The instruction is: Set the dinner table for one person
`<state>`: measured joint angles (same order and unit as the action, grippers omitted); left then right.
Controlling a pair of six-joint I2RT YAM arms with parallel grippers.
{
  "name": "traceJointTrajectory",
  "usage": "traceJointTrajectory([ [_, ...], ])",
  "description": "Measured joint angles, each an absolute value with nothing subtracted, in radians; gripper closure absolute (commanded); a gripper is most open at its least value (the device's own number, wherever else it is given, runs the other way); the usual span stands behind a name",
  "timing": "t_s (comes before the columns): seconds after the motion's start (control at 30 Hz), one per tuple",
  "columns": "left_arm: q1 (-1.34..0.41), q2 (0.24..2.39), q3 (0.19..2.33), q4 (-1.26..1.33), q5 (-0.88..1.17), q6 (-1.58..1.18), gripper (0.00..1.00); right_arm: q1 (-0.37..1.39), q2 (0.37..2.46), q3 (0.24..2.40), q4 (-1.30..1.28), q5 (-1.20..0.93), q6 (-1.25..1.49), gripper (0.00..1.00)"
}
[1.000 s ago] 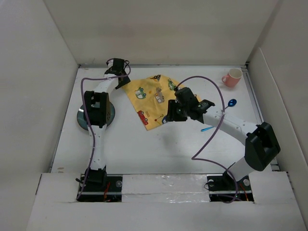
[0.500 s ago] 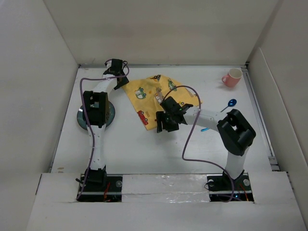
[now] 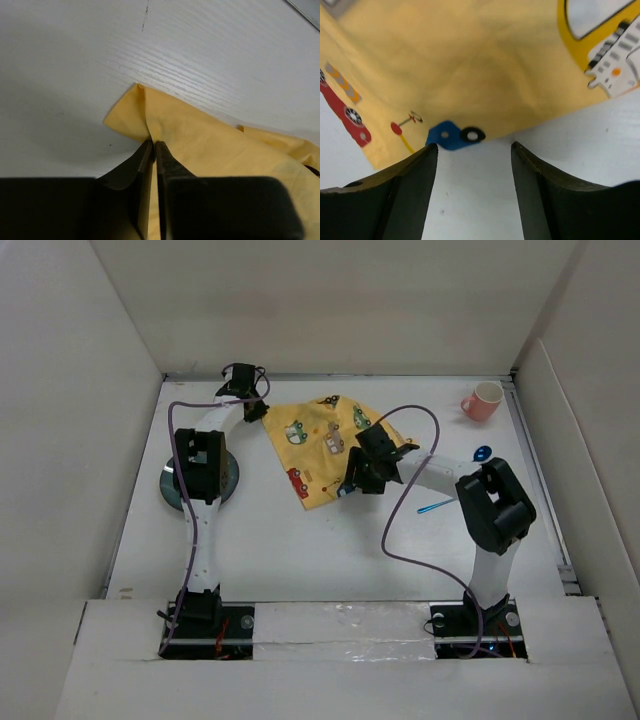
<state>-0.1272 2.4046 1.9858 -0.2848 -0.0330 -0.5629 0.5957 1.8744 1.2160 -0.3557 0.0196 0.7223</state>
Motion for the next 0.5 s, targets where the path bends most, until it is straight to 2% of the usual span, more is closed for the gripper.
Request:
traceJointTrajectory([
  [0.03,-0.127,2.405,1.986,-0.284,-0.029,-0.566,1.00,0.585,1.879,1.216,-0.338,0.017,0.727,0.38],
  [0.1,-0.127,2.405,1.986,-0.283,-0.020,-0.567,1.00,0.569,1.891,1.216,-0.295,0.014,0.731,0.60],
  [0.13,-0.127,2.405,1.986,-0.281,-0.011,-0.568,1.00,0.564,1.900,1.216,-0.271,0.014,0.731,0.83],
  [0.2,-0.127,2.405,1.982,-0.268,0.004,-0.570,1.00,0.557,1.921,1.217,-0.232,0.013,0.735,0.99],
  [0.5,-0.109,2.273,1.873,-0.206,0.077,-0.601,1.00,0.510,1.887,1.339,-0.261,0.071,0.646,1.00],
])
